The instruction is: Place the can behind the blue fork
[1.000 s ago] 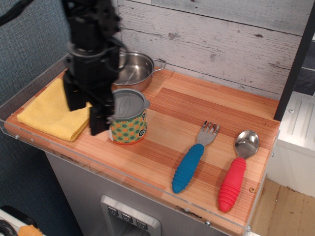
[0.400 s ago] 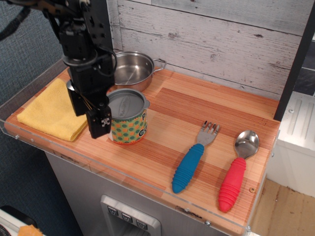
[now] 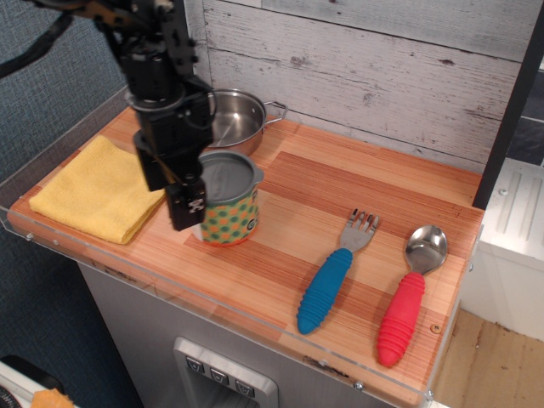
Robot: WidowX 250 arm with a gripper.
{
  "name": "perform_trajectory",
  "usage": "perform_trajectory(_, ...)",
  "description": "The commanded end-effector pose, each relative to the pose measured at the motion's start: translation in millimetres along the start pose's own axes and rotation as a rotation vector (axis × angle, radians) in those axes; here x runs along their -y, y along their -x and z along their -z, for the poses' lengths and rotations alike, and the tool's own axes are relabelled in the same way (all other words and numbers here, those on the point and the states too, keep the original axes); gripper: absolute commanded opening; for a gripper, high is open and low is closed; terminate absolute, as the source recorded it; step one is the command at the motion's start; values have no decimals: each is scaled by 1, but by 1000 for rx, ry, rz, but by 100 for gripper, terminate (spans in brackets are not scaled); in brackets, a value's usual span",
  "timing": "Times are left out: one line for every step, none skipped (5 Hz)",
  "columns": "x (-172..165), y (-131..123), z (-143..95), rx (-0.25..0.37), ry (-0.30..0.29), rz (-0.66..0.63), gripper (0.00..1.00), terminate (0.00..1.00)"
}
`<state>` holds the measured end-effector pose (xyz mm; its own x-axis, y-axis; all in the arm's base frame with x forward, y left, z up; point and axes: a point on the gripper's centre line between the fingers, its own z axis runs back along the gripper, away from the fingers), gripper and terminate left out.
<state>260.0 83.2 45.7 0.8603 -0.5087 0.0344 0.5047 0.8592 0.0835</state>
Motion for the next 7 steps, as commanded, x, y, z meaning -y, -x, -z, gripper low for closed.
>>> perform_trajectory(-8,-29,-12,61,-12,-15,100,0)
perform_trajectory(-7,-43,-7,59,-9,-7,100,0)
perform_trajectory(-7,-56,-9,71,-11,4,100,0)
perform_trajectory(-7,-70,-10,87,-37,6,100,0)
perform_trajectory(-7,-84,-14,132,-51,-12,100,0)
perform_trajectory(-5,-97,-16,140,-50,-16,100,0)
perform_trajectory(-4,-107,-14,151,-44,-22,100,0)
